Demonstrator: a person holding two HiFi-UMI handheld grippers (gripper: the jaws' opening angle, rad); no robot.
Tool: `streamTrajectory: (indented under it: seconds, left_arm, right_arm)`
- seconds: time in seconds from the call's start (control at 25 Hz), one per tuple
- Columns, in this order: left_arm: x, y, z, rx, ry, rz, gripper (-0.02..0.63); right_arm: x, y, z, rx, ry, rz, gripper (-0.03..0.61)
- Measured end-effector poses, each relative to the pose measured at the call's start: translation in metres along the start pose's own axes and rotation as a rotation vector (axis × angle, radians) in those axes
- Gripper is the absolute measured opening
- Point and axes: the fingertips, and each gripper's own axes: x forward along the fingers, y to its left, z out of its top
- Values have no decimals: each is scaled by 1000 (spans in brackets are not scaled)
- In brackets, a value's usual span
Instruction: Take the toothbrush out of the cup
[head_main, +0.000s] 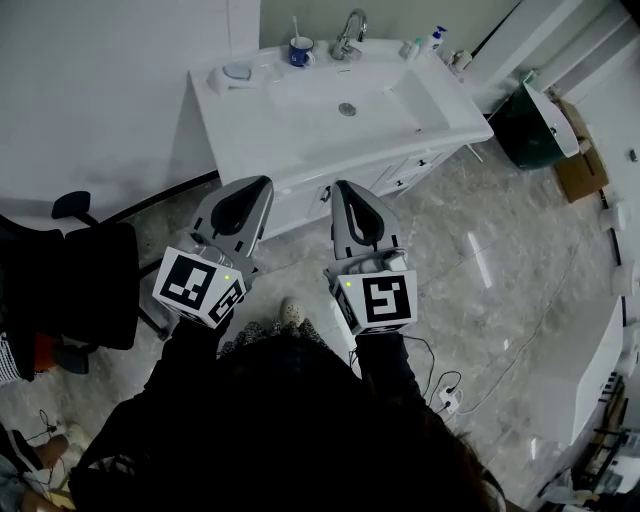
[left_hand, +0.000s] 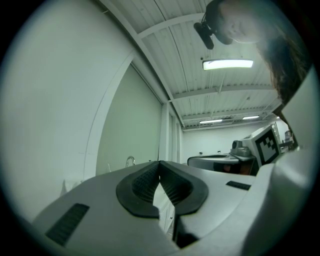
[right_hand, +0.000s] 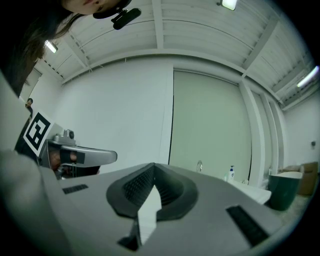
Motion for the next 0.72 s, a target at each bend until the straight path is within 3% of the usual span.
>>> streamTrajectory:
  seconds: [0.72]
  left_arm:
    - [72,3,-4,-17,0,56,6]
  right_arm:
    - [37,-84,-18,50,3,27,5]
